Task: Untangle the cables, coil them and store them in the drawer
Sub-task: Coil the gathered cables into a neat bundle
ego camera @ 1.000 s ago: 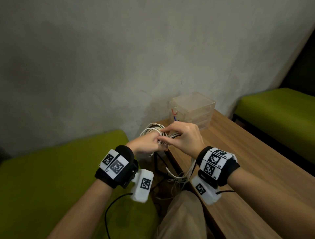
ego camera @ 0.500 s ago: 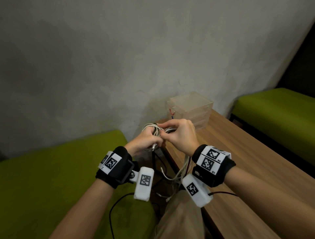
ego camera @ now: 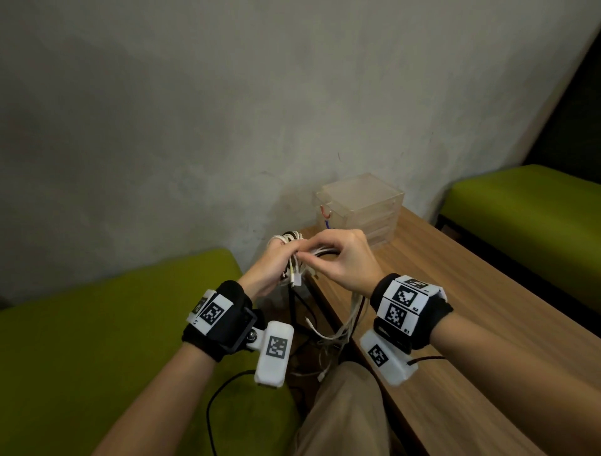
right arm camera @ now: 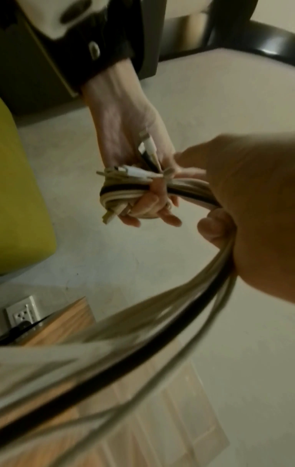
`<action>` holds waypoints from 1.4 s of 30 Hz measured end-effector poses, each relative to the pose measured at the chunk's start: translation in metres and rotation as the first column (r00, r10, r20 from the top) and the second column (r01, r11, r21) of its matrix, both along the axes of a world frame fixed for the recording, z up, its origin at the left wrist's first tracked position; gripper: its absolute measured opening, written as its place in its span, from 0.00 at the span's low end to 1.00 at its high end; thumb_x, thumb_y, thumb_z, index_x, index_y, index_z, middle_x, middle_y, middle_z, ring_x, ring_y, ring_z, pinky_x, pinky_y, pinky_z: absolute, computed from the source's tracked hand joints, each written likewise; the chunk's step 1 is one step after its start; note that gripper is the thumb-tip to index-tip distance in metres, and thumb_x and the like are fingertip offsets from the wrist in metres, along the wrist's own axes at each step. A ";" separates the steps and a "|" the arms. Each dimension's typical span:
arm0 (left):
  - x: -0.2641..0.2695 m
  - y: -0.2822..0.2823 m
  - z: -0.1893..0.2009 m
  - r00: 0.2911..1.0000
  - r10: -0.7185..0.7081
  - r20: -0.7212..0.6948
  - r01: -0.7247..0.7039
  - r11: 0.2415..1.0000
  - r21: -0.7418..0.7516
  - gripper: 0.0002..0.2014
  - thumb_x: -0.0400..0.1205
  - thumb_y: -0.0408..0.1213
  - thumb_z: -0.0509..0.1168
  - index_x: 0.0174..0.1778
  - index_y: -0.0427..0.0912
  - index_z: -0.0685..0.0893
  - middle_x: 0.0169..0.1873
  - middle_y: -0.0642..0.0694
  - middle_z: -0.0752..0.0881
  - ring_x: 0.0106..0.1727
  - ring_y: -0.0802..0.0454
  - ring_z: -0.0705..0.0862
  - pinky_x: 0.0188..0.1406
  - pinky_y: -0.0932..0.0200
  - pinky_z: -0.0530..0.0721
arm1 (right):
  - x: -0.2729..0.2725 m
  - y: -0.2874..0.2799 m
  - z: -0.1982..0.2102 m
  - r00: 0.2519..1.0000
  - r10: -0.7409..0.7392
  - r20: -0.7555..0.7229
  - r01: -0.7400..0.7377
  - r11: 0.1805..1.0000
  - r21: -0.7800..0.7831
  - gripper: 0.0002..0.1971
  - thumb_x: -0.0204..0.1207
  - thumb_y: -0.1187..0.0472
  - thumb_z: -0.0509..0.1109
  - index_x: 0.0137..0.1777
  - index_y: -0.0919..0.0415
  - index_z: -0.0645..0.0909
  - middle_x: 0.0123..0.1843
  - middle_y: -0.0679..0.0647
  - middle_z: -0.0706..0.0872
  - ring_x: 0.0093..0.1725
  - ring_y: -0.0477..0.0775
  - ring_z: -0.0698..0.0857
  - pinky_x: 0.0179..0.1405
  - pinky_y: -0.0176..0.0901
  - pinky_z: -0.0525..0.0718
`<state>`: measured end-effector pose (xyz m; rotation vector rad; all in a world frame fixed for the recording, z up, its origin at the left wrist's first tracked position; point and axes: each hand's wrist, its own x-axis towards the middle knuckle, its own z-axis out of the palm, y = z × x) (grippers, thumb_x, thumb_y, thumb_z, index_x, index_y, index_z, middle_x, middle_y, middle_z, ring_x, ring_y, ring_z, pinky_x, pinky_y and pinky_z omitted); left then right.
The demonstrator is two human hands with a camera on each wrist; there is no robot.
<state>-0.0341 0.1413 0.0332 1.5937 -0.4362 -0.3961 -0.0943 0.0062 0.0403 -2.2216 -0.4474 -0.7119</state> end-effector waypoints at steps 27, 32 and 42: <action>-0.037 0.014 0.020 0.693 -0.621 -0.366 0.287 0.703 -0.650 0.17 0.85 0.40 0.53 0.46 0.28 0.78 0.28 0.42 0.86 0.33 0.46 0.84 0.54 0.52 0.78 | 0.029 0.012 0.011 0.943 0.192 -0.272 -0.029 0.861 0.507 0.31 0.81 0.41 0.50 0.26 0.67 0.70 0.19 0.50 0.71 0.23 0.44 0.70 0.28 0.35 0.70; -0.026 0.018 0.063 0.815 -0.447 -0.370 -0.015 0.622 -0.783 0.10 0.81 0.35 0.58 0.44 0.30 0.79 0.24 0.43 0.81 0.29 0.47 0.79 0.55 0.53 0.77 | 0.009 0.010 -0.033 0.879 0.072 -0.472 0.104 0.936 0.336 0.37 0.75 0.31 0.45 0.30 0.67 0.73 0.25 0.63 0.77 0.24 0.48 0.79 0.28 0.45 0.77; -0.002 0.003 0.035 0.974 0.098 0.203 -0.030 0.949 -0.313 0.12 0.85 0.34 0.53 0.51 0.47 0.83 0.44 0.53 0.90 0.47 0.59 0.87 0.49 0.62 0.83 | 0.000 0.020 -0.030 0.932 -0.036 -0.361 -0.036 0.981 -0.189 0.11 0.83 0.52 0.58 0.40 0.55 0.72 0.33 0.54 0.81 0.35 0.58 0.80 0.33 0.44 0.66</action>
